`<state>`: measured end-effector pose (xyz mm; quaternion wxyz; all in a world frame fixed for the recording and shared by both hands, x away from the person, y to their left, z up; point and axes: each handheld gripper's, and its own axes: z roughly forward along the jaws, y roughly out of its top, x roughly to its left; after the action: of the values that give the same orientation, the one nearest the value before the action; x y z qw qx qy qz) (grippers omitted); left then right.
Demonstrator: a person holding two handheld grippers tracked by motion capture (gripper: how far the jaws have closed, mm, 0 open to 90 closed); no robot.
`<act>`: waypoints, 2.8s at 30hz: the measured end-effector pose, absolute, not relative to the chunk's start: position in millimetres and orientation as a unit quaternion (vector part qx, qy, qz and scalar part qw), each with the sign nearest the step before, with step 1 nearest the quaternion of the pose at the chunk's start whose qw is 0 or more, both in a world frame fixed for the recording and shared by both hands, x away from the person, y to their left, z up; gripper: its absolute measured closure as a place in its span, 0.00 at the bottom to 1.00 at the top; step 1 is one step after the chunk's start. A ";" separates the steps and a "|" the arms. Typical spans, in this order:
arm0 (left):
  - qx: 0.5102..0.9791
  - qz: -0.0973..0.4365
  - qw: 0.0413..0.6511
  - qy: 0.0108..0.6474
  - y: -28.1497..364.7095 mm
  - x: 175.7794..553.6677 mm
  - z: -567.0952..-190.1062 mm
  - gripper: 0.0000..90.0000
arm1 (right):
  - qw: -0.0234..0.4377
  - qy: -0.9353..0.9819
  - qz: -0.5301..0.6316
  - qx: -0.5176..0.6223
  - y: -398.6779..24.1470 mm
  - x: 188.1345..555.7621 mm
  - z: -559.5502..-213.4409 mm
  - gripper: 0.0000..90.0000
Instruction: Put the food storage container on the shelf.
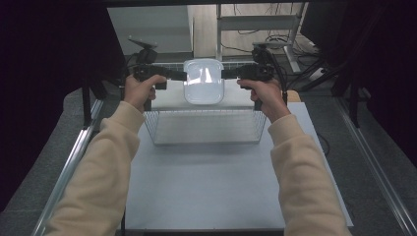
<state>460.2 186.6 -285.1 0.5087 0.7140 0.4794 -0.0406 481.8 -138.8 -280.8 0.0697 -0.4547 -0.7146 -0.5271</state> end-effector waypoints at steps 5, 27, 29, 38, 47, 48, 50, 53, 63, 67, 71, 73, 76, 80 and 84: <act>0.707 -0.068 0.499 0.497 190.2 479.8 -285.6 0.86 | 0.081 -0.707 -0.514 -0.479 -134.9 498.0 -280.1 0.87; 0.660 -0.133 0.491 0.552 196.4 515.0 -312.8 0.73 | 0.091 -0.681 -0.488 -0.538 -119.9 526.3 -300.9 0.75; 0.662 -0.130 0.490 0.553 195.4 515.1 -313.6 0.71 | 0.090 -0.682 -0.486 -0.538 -119.4 526.8 -301.7 0.74; 0.664 -0.091 0.505 0.545 191.0 509.9 -307.4 0.54 | 0.082 -0.676 -0.506 -0.530 -117.9 523.6 -299.2 0.53; 0.681 0.016 0.507 0.528 198.8 480.3 -290.0 0.33 | 0.001 -0.707 -0.529 -0.470 -127.0 498.5 -278.9 0.33; 0.679 0.023 0.509 0.529 200.8 476.3 -289.5 0.34 | -0.004 -0.711 -0.527 -0.465 -128.9 495.9 -278.5 0.32; 0.676 0.028 0.513 0.528 204.8 468.1 -288.9 0.34 | -0.013 -0.716 -0.529 -0.456 -134.0 490.4 -278.4 0.32; 0.684 0.044 0.510 0.520 208.9 454.6 -288.2 0.33 | -0.021 -0.723 -0.531 -0.442 -142.5 482.8 -278.7 0.31; 0.717 0.087 0.502 0.476 207.6 408.1 -293.8 0.32 | -0.053 -0.739 -0.536 -0.406 -168.0 449.4 -281.1 0.31; 0.727 0.098 0.498 0.462 207.6 391.5 -300.4 0.32 | -0.064 -0.746 -0.535 -0.392 -176.9 434.5 -286.2 0.31; 0.737 0.103 0.497 0.448 208.4 375.5 -309.0 0.32 | -0.072 -0.754 -0.533 -0.377 -182.9 420.3 -292.4 0.31; 0.736 0.100 0.501 0.444 209.7 367.2 -313.9 0.32 | -0.075 -0.757 -0.532 -0.371 -184.5 413.3 -295.6 0.31; 0.737 0.103 0.503 0.439 212.0 353.9 -322.5 0.31 | -0.079 -0.763 -0.532 -0.360 -186.0 401.5 -301.1 0.31; 0.741 0.109 0.501 0.434 214.5 335.8 -336.6 0.29 | -0.089 -0.769 -0.531 -0.344 -187.5 385.1 -311.7 0.31; 0.745 0.110 0.495 0.433 215.2 320.0 -351.4 0.27 | -0.096 -0.773 -0.530 -0.335 -190.2 370.3 -323.7 0.30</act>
<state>320.0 215.2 -351.4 0.4954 0.7450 0.4327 0.1104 370.3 -190.2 -323.7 -0.0960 -0.3347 -0.7732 -0.5300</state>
